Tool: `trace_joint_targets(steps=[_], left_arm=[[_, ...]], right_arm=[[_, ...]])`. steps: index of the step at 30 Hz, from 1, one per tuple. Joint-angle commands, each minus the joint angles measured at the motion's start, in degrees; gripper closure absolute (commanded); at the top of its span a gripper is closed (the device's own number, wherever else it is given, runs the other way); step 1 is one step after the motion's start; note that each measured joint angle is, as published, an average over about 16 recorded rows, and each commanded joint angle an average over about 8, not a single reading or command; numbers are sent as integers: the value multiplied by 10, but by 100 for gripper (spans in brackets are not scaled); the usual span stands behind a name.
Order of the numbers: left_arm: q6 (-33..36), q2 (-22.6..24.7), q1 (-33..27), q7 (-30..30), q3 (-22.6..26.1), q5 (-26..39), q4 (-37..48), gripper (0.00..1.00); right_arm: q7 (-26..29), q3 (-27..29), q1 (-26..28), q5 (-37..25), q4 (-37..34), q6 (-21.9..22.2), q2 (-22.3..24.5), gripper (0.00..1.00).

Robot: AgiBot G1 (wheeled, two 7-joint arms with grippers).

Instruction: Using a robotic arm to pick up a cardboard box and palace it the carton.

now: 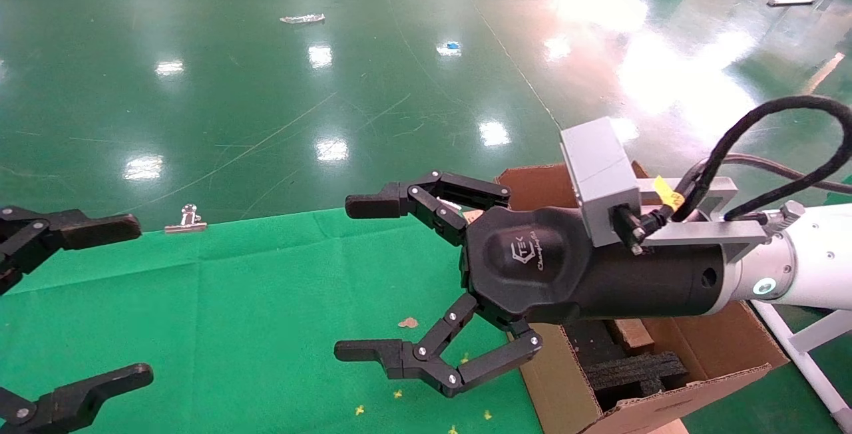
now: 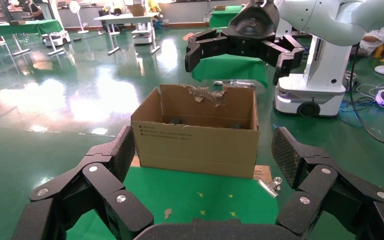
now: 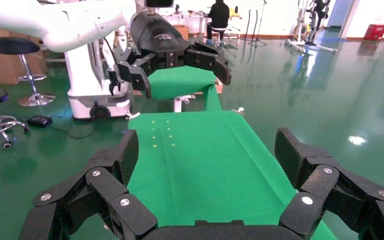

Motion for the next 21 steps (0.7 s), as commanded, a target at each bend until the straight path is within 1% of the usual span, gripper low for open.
trace_joint_targets(steps=[1,21], left_arm=[[0,0,0,0,0,0,0,0],[0,0,0,0,0,0,0,0]], right_arm=[[1,-3,4,-1,-1,1,0,0],[5,-16,18,-9,-5,5,1,0]])
